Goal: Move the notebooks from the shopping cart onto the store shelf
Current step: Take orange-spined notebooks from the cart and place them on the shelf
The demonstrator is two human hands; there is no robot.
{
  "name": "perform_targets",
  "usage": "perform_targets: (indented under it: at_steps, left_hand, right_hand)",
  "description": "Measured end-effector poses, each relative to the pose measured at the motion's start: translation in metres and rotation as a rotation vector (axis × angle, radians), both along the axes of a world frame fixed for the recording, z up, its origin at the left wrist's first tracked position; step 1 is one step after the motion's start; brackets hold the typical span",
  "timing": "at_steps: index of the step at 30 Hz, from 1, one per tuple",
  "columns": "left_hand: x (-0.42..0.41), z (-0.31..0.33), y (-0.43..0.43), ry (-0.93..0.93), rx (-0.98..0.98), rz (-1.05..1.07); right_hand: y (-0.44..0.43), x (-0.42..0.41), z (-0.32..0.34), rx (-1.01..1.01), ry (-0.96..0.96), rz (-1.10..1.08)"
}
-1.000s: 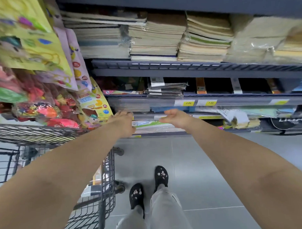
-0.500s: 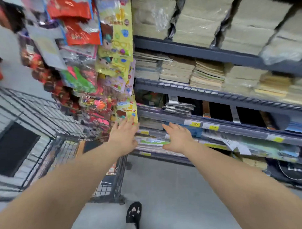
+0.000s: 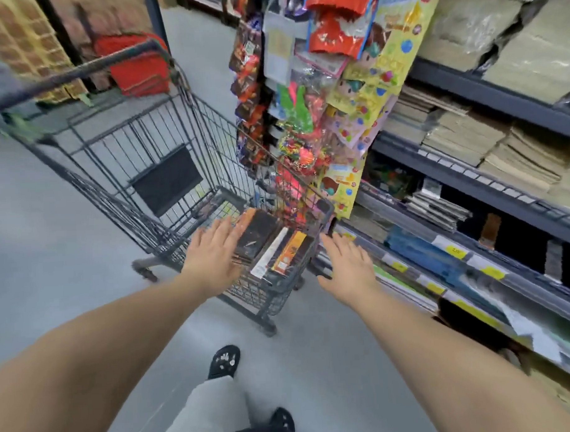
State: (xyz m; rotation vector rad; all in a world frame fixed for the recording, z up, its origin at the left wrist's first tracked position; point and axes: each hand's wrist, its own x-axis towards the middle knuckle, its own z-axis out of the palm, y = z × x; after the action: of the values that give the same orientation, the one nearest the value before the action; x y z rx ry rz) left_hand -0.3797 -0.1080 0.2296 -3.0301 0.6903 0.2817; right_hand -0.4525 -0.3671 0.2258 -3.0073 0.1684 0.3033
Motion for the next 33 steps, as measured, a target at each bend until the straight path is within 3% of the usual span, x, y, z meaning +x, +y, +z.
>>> perform_targets:
  at_steps: [6, 17, 26, 33]
  left_hand:
    - [0.043, -0.002, 0.058, -0.01, -0.058, 0.032]
    - [0.154, -0.013, 0.136, 0.027, -0.14, -0.227]
    - [0.213, -0.066, 0.095, 0.227, -0.071, -0.342]
    - [0.264, -0.107, 0.063, 0.377, -0.024, -0.317]
  right_hand:
    - [0.067, 0.049, -0.014, 0.011, -0.028, 0.029]
    - [0.173, 0.137, -0.063, 0.166, -0.027, -0.266]
    - [0.153, 0.145, -0.09, 0.159, 0.044, -0.497]
    - [0.129, 0.182, -0.119, 0.238, 0.117, -0.635]
